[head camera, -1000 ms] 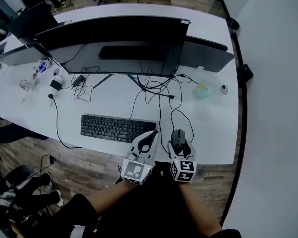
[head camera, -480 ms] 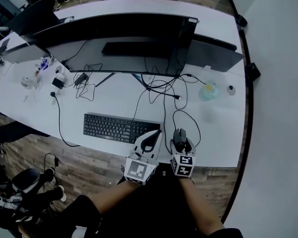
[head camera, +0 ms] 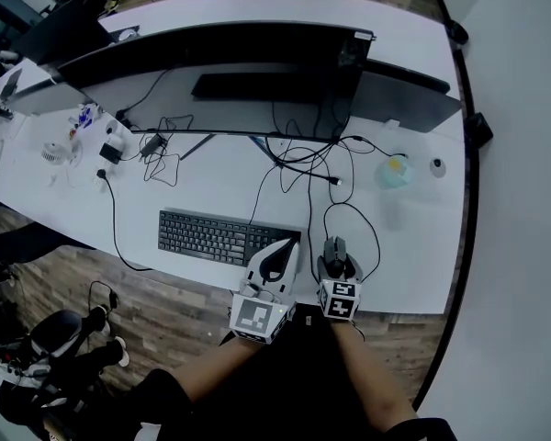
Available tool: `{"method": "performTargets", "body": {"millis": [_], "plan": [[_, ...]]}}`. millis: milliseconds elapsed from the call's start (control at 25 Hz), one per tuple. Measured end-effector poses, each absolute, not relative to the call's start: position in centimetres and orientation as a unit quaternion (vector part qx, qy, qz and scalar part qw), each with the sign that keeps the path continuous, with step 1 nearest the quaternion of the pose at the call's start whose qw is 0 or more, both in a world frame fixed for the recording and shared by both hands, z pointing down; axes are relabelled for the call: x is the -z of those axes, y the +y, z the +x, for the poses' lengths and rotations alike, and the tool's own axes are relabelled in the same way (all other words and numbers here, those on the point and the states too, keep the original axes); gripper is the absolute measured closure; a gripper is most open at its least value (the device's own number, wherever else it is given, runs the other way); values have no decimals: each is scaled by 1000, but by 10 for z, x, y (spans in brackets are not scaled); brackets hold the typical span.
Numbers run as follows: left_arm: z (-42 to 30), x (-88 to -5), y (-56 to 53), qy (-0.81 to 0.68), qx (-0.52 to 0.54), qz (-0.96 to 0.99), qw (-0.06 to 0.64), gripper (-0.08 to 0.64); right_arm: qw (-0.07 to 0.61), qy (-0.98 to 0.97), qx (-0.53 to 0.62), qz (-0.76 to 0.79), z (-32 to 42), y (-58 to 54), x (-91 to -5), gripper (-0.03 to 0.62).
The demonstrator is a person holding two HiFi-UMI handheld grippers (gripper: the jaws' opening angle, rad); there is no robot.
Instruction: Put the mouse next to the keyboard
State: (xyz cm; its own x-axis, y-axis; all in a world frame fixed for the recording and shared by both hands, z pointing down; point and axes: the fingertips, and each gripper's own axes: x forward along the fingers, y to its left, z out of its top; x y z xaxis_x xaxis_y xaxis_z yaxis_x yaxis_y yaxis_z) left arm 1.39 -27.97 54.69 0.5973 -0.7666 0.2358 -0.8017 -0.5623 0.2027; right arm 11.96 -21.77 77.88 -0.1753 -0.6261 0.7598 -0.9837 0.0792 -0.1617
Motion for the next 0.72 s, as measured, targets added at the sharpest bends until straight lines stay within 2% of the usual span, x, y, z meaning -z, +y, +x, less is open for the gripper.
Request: {"method": "performTargets", "body": {"millis": [560, 720], "plan": [[3, -553, -280, -457, -79, 877, 124, 557, 319, -680, -322, 576, 113, -223, -806, 285], [1, -552, -278, -452, -76, 879, 134, 557, 317, -678, -326, 578, 109, -225, -800, 284]]}}
